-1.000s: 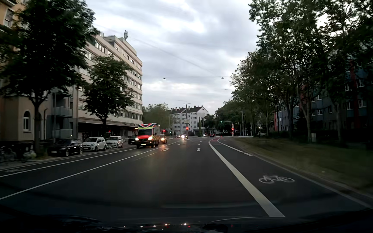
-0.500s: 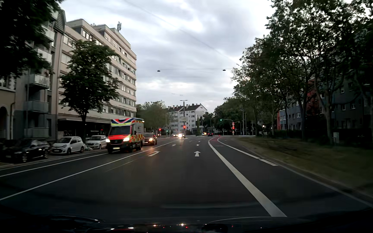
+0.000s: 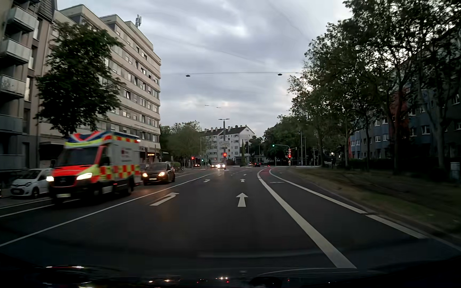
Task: Follow the waypoints while adhering to traffic rules and regulations
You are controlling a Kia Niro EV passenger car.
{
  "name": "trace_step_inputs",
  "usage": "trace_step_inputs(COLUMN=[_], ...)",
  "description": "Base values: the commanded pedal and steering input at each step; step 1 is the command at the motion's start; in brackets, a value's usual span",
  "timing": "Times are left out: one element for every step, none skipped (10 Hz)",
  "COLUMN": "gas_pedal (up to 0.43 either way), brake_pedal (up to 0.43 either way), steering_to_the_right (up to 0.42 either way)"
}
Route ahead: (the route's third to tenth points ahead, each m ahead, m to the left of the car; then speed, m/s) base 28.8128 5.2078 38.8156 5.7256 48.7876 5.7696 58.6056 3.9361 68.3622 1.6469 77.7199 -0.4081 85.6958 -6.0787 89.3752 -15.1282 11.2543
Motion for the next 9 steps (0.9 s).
trace_step_inputs(gas_pedal=[0.028,0.028,0.028,0.028,0.028,0.028,0.028,0.028,0.028], brake_pedal=[0.000,0.000,0.000,0.000,0.000,0.000,0.000,0.000,0.000], steering_to_the_right=[0.005,0.005,0.004,0.004,0.004,0.004,0.004,0.004,0.004])
